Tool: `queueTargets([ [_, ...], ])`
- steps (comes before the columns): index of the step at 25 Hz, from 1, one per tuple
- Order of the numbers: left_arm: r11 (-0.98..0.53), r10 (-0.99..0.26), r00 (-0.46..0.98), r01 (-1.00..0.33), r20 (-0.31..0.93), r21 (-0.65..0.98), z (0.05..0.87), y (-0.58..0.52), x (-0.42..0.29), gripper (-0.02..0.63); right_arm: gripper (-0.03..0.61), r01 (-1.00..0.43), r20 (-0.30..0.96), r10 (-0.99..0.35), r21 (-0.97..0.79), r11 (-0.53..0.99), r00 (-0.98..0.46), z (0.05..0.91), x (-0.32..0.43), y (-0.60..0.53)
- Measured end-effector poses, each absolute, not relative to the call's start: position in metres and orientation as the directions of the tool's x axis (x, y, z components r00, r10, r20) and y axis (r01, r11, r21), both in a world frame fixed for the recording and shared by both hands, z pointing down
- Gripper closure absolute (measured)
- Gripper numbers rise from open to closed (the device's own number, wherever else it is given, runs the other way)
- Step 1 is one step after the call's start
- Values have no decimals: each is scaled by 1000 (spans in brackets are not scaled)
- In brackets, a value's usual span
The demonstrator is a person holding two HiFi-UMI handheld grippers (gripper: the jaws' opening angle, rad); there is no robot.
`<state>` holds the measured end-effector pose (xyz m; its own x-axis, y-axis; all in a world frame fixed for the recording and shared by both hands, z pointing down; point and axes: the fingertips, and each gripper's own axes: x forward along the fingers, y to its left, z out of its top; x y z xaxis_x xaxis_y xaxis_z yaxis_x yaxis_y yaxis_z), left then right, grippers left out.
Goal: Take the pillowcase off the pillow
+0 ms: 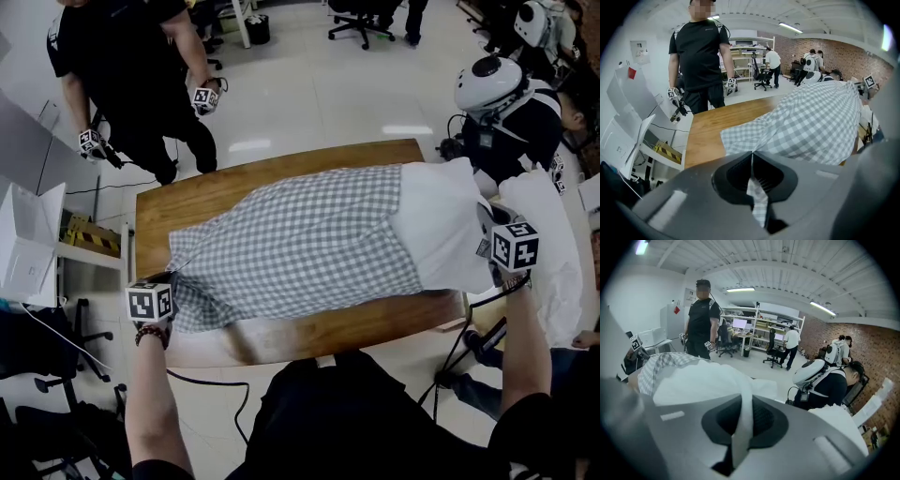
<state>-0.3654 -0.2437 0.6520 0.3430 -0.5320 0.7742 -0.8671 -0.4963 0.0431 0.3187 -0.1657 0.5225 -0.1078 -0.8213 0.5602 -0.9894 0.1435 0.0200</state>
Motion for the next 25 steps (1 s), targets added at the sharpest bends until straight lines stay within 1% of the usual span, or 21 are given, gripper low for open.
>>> queueTargets([
  [7, -437, -541, 317, -897, 779, 62, 644, -232, -368, 609, 568, -992, 550, -831, 33, 121, -83, 519, 339, -157],
  [25, -426, -563, 309, -903, 766, 51, 638, -226, -370, 607, 568, -998, 557, -831, 52, 38, -2, 512, 387, -139],
])
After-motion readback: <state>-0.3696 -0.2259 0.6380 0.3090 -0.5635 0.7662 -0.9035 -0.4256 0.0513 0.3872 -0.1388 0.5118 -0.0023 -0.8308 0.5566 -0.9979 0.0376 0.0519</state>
